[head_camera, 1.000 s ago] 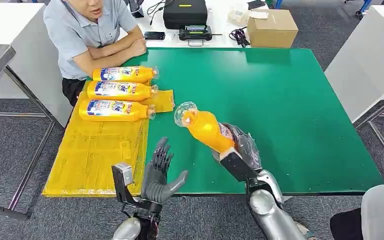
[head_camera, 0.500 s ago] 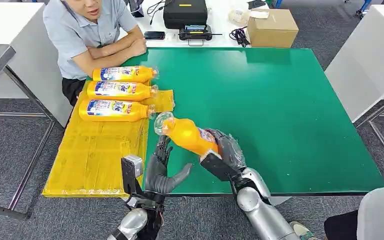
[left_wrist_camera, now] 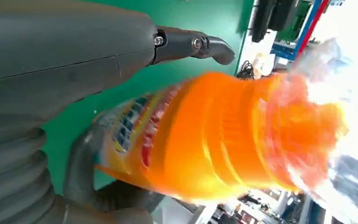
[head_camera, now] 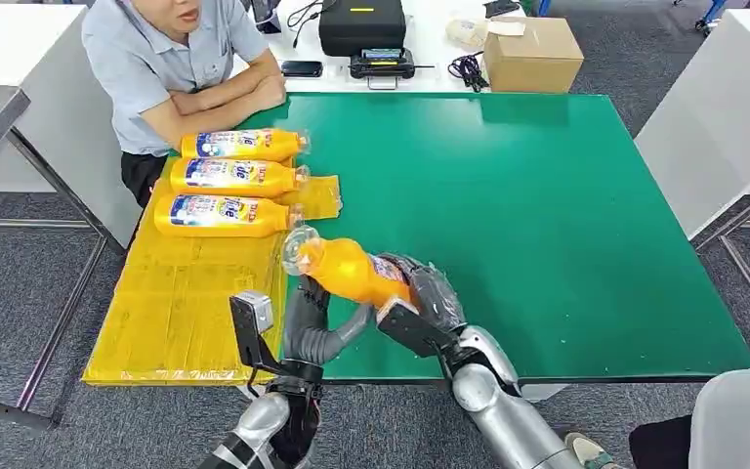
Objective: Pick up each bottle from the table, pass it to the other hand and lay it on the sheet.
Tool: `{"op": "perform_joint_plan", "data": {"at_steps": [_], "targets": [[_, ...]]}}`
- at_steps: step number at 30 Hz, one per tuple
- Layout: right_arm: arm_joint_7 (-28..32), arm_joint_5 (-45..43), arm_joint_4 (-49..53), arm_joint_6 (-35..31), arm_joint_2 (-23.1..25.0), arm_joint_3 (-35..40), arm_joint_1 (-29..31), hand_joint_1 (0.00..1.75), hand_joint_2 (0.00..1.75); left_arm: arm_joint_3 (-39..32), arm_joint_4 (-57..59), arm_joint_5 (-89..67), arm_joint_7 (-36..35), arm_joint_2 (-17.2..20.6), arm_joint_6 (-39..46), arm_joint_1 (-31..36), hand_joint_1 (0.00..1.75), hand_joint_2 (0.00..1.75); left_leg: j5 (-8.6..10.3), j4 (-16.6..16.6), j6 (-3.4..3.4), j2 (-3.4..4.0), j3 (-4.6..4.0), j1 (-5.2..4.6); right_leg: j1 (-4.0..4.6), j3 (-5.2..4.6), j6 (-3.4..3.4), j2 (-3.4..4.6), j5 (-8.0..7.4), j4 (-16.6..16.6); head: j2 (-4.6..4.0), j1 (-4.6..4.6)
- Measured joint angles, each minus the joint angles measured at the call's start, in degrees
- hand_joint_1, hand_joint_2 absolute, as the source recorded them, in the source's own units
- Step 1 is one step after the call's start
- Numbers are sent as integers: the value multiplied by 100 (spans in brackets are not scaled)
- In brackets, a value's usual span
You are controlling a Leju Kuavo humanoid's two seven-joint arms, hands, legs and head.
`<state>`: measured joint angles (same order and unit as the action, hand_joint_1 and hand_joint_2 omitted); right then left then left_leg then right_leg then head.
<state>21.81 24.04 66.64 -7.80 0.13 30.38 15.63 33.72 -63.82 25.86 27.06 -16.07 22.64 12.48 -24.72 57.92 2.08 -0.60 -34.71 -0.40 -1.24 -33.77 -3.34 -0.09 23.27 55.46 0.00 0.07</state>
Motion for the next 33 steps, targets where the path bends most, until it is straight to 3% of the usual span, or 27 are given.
{"op": "perform_joint_plan", "data": {"at_steps": [10, 12, 13, 14, 33], "targets": [[59, -151, -199, 251, 64, 98, 127, 175, 175, -81, -68, -79, 114, -6, -179, 14, 0, 175, 0, 0, 0, 0, 0, 1, 1, -1, 0, 0, 0, 1, 0, 0], [64, -179, -234, 284, 64, 134, 146, 175, 175, -98, -97, -120, 118, -17, -179, -6, 7, 175, 0, 0, 0, 0, -1, 1, 0, -2, 0, 0, 0, 1, 0, 0], [66, -182, -249, 306, 72, 140, 156, 175, 175, -109, -112, -138, 118, -22, -181, -11, 157, 175, 0, 0, 0, 0, -1, 1, 0, -2, 0, 0, 0, 1, 0, 0], [68, -190, -265, 328, 77, 147, 166, 175, 175, -120, -114, -158, 116, -31, -184, -11, 175, 175, 0, 0, 0, 0, -2, 1, 0, -2, 0, 0, 0, 1, 0, 0], [109, -260, -413, 400, 138, 234, 310, 175, 175, -304, -64, -306, 94, -59, -304, 33, 175, 175, 0, 0, 0, 0, -3, 1, 1, -6, 0, 0, 0, 1, 0, 2]]}}
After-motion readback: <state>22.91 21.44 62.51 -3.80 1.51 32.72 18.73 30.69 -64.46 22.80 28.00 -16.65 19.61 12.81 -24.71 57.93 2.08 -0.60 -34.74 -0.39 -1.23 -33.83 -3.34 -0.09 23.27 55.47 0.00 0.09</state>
